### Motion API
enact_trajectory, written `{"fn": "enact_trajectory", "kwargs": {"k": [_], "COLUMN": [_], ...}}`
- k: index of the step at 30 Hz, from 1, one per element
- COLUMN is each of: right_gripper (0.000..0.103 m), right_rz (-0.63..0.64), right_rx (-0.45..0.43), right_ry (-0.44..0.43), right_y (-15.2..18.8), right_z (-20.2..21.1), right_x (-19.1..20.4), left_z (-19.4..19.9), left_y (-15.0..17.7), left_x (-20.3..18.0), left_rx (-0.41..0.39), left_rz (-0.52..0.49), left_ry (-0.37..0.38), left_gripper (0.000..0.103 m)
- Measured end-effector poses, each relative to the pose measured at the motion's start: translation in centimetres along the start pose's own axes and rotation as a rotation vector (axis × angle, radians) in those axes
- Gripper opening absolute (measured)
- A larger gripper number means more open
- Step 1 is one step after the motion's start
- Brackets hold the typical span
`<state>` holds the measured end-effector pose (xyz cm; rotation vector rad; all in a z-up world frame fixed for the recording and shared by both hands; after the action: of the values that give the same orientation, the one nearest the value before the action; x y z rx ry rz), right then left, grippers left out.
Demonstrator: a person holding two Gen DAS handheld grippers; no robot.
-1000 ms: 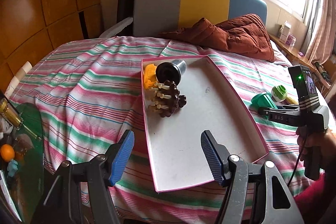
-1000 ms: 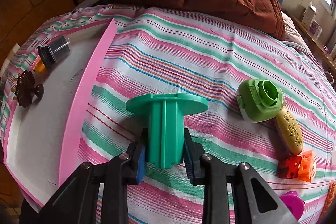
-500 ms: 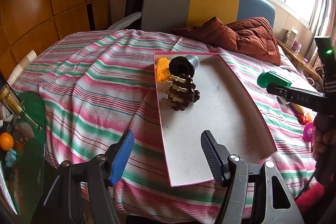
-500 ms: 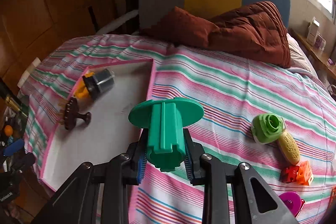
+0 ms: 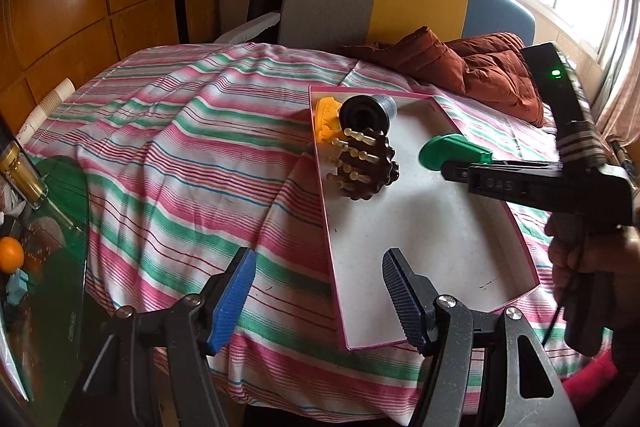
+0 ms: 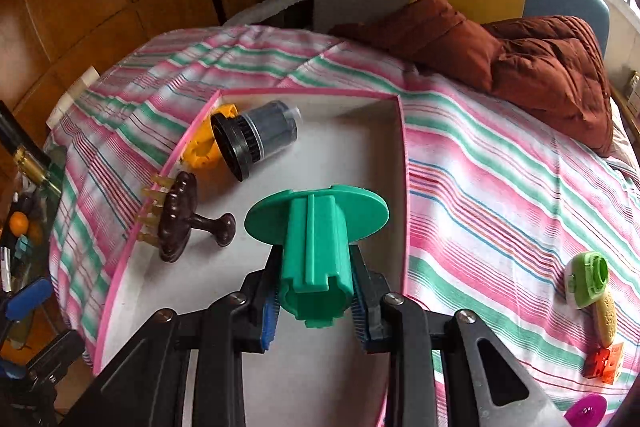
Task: Organize rigid objects
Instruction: 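Carry the teal spool piece into the white tray and open the right gripper, then move both grippers from the tray back over the toy cluster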
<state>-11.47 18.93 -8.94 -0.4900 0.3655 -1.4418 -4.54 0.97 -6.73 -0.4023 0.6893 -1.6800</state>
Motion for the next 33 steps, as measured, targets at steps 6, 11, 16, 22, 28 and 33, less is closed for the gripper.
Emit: {"fn": "enact_trajectory", "kwargs": {"k": [6,11,16,22,28,33], "right_gripper": [0.029,0.027,0.027,0.028,0.028,0.028], "right_rz": [0.001,-0.016,-0.02,-0.044,-0.046,-0.057], "right_rx": [0.037,0.04,0.035,0.024,-0.005,-0.035], "right_ry": [0.057,0.087,0.06,0.038,0.027,0.016], "right_y": [0.0,-0.3,-0.5,0.1,0.9,1.7], "right_z": [-2.1,-2.6,-2.1,-1.0,0.8,2.4], "right_x": [-0.4,-1.3,-1.2,-1.5,-1.7,-2.0], "left_z": [-0.1,0.0,0.2,0.3,0.4,0.6], "left_y": [0.1,0.3,0.2,0.1,0.1,0.1], "left_x": [-0.2,-0.3,-0.2,-0.3,-0.7,-0.9], "left_rx": [0.001,0.003,-0.005,-0.005,-0.008,-0.014], "left_rz": [-0.011,-0.013,-0.012,-0.014,-0.024,-0.031], "left_ry": [0.0,-0.001,-0.005,-0.005,-0.004,-0.007], "left_gripper": [0.067,0.067,0.067,0.067,0.067,0.067]}}
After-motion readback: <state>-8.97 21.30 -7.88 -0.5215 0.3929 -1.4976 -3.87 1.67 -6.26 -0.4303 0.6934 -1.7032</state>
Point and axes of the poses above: each gripper's, at about its wrist camera, not at the fingertips, and z roughly against the way its jaws point, x to its left, y to its underside, the point moved 3 cm from there along -z, roughly the way its jaws point, and after that the axes turned 1 degree about y, right-handed, at the moved point
